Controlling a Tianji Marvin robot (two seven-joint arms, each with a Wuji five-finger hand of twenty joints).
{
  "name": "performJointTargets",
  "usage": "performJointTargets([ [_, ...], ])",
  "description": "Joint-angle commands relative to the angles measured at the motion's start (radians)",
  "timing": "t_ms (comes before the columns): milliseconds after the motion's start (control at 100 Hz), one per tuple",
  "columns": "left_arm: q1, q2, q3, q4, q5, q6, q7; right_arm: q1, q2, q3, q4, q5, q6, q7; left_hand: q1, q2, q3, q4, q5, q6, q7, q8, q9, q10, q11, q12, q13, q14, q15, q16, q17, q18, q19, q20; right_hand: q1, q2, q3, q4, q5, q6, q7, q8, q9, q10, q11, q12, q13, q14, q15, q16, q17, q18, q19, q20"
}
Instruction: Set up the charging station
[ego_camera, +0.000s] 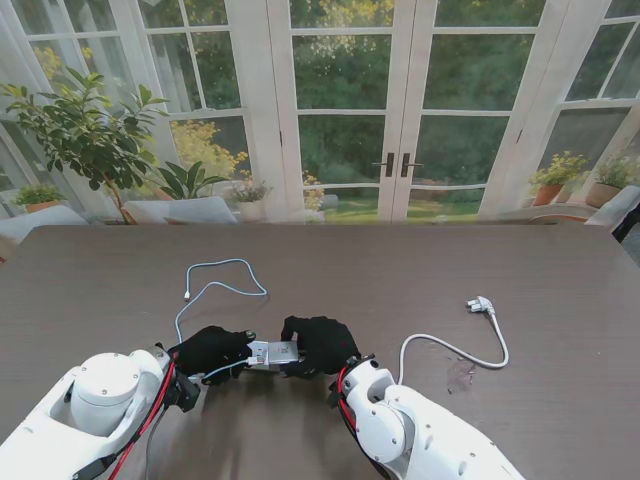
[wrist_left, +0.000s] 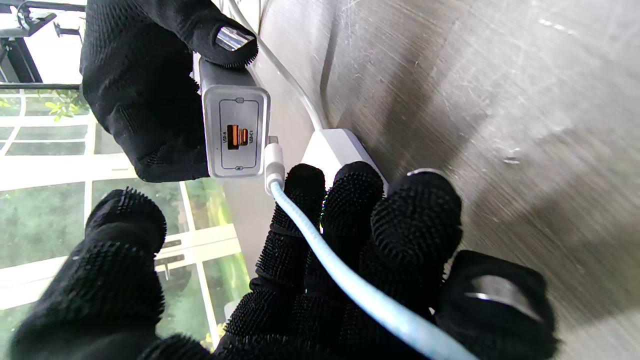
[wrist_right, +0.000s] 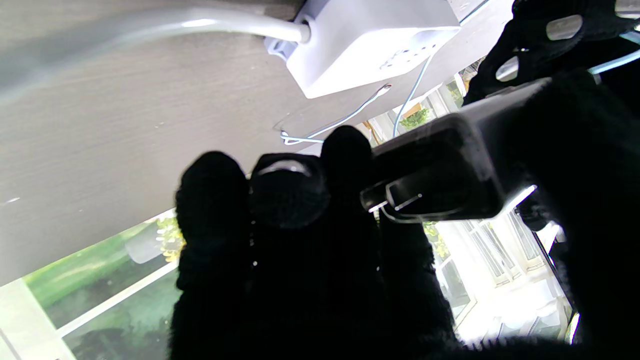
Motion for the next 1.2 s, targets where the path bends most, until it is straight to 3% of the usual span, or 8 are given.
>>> performJointTargets([
  [0,0.000,0.009,-0.007,-0.006,-0.002,-0.005,-0.037,-0.006,-0.002,-0.001,-0.011,0.000,-0.005,0.015,0.018,0.014,-0.050,0.035,0.049,-0.036,0.035,0.020,-0.018,-0.019,0.019,0.027,0.017,-0.012,-0.032,0.031,0.014,-0.012,0.064,-0.018,0.144,0.137,0.189,0.085,0.166,-0.234,0.191,0.092,0.040,-0.048,0.007,0.016,0.035,-0.019,0.023,-0.646,0.010,-0.040,0.015,0.017],
  [210,-0.021,0.030,0.001,0.026,-0.046,-0.029,-0.162,-0.007,-0.002,0.000,-0.012,0.000,-0.004,0.015,0.206,-0.265,0.463,0.005,-0.047,-0.049,0.186,-0.052,-0.052,-0.030,-0.002,0.009,-0.013,-0.052,-0.098,0.085,-0.054,-0.007,-0.062,-0.043,0.143,0.138,0.189,0.085,0.166,-0.234,0.191,0.093,0.039,-0.047,0.006,0.017,0.035,-0.018,0.023,-0.646,0.011,-0.042,0.015,0.018],
  [330,-0.026,0.033,0.003,0.034,-0.063,-0.038,-0.185,-0.007,-0.002,0.000,-0.011,-0.001,-0.004,0.014,0.303,-0.341,0.719,-0.048,-0.063,-0.030,0.206,-0.046,-0.043,-0.006,-0.056,0.230,-0.040,-0.057,-0.110,0.105,-0.092,-0.034,-0.094,-0.025,0.144,0.137,0.188,0.085,0.166,-0.234,0.191,0.093,0.039,-0.047,0.006,0.017,0.035,-0.019,0.024,-0.646,0.011,-0.042,0.015,0.018],
  [460,-0.029,0.036,0.005,0.040,-0.057,-0.043,-0.194,-0.007,-0.002,0.001,-0.011,-0.001,-0.001,0.013,0.333,-0.328,0.712,-0.074,-0.043,-0.033,0.243,-0.045,-0.028,-0.009,-0.062,0.245,-0.036,-0.061,-0.108,0.107,-0.098,-0.036,-0.106,-0.024,0.144,0.136,0.187,0.085,0.166,-0.234,0.191,0.093,0.039,-0.046,0.006,0.018,0.035,-0.018,0.024,-0.646,0.011,-0.042,0.015,0.018],
  [570,-0.028,0.034,0.002,0.043,-0.074,-0.036,-0.197,-0.007,-0.002,0.001,-0.011,-0.003,0.000,0.012,0.122,-0.231,0.407,-0.012,-0.025,0.001,0.137,-0.040,-0.087,0.010,-0.020,0.013,-0.058,-0.043,-0.125,0.111,-0.125,-0.028,-0.147,0.001,0.144,0.137,0.187,0.085,0.166,-0.234,0.191,0.093,0.039,-0.047,0.006,0.018,0.035,-0.018,0.024,-0.646,0.011,-0.042,0.015,0.018],
  [710,-0.041,0.047,0.008,0.058,-0.066,-0.065,-0.252,-0.007,-0.002,0.001,-0.011,-0.003,0.000,0.012,0.071,-0.306,0.399,0.020,-0.063,0.004,0.039,0.008,-0.160,-0.020,-0.035,0.011,-0.123,-0.082,-0.165,0.108,-0.204,-0.090,-0.223,-0.005,0.145,0.137,0.186,0.085,0.165,-0.235,0.190,0.093,0.038,-0.046,0.006,0.018,0.035,-0.017,0.025,-0.646,0.011,-0.042,0.015,0.019],
  [930,-0.056,0.063,0.023,0.065,-0.031,-0.092,-0.298,-0.008,-0.002,0.003,-0.013,0.000,0.003,0.014,0.307,-0.406,0.480,-0.053,-0.213,-0.007,0.119,0.015,-0.277,-0.048,-0.009,0.253,-0.249,-0.152,-0.177,0.130,-0.338,-0.236,-0.343,0.057,0.144,0.138,0.185,0.086,0.165,-0.235,0.190,0.093,0.037,-0.046,0.006,0.017,0.035,-0.017,0.025,-0.646,0.011,-0.042,0.014,0.019],
  [1190,-0.055,0.057,0.028,0.071,-0.006,-0.125,-0.257,-0.008,-0.002,0.005,-0.013,0.002,0.006,0.015,0.527,-0.370,0.499,-0.025,-0.242,-0.011,0.249,-0.029,-0.229,-0.050,-0.108,0.365,-0.244,-0.139,-0.186,0.165,-0.347,-0.293,-0.409,0.089,0.145,0.137,0.185,0.086,0.164,-0.236,0.189,0.093,0.036,-0.045,0.007,0.018,0.035,-0.017,0.024,-0.647,0.011,-0.042,0.014,0.019],
])
